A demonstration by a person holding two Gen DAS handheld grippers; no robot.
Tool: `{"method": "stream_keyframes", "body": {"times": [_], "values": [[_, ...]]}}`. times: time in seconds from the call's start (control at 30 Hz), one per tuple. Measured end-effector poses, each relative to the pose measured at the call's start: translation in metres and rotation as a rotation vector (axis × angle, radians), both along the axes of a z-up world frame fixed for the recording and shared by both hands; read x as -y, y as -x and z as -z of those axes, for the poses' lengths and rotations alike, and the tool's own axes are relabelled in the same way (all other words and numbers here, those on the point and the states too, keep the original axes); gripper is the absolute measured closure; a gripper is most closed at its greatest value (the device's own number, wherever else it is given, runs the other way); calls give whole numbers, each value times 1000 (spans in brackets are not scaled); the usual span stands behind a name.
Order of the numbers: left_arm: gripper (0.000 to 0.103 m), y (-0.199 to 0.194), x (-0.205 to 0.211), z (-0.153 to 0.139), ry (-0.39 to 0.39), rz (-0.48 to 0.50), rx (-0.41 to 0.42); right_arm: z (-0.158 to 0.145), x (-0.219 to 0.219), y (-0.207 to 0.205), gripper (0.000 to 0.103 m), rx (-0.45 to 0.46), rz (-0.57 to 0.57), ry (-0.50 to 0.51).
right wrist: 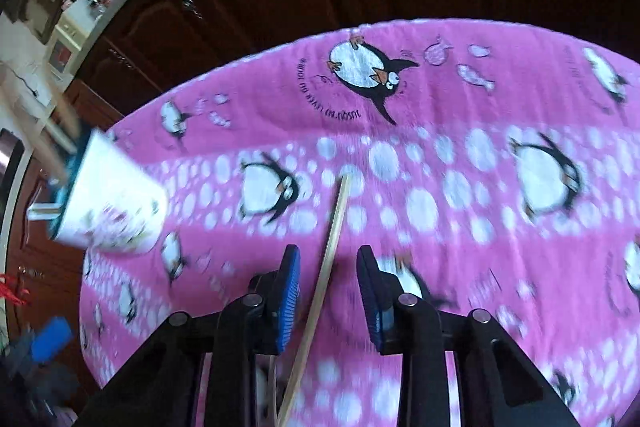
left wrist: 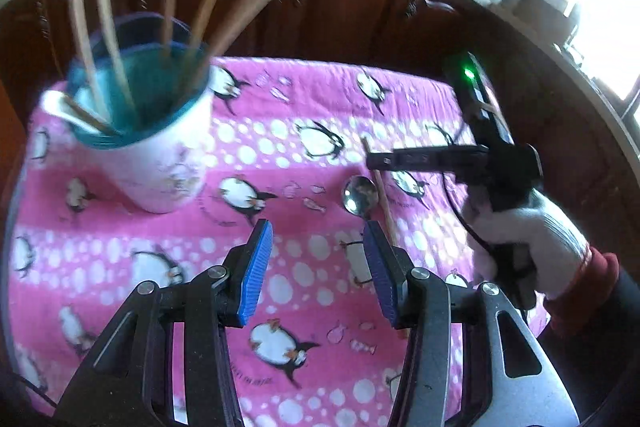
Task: Organize utensils
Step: 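Grasp the metal spoon with the left tool while the right tool grasps the last chopstick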
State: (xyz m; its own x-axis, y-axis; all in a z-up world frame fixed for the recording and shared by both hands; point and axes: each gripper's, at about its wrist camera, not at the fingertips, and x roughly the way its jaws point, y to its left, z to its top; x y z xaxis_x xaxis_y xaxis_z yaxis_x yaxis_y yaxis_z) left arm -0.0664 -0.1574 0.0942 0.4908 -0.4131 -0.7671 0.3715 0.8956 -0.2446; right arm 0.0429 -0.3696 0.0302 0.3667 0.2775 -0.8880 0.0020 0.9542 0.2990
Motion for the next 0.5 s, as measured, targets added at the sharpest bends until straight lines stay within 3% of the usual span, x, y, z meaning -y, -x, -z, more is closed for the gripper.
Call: {"method": "stream_keyframes", "body": {"times": [0.07, 0.13, 0.37, 0.5], "values": [[56, -14, 11, 12, 8, 28, -28, 5, -1, -6, 90, 0, -17, 19], [56, -26, 21, 21, 8, 50, -34, 4, 1, -5, 95, 4, -51, 20], [56, -61, 61, 53, -10, 161, -47, -3, 42, 36, 95, -47, -74, -13], [56, -77, 75, 68, -23, 196, -99, 0, 54, 49, 95, -68, -70, -60]]}}
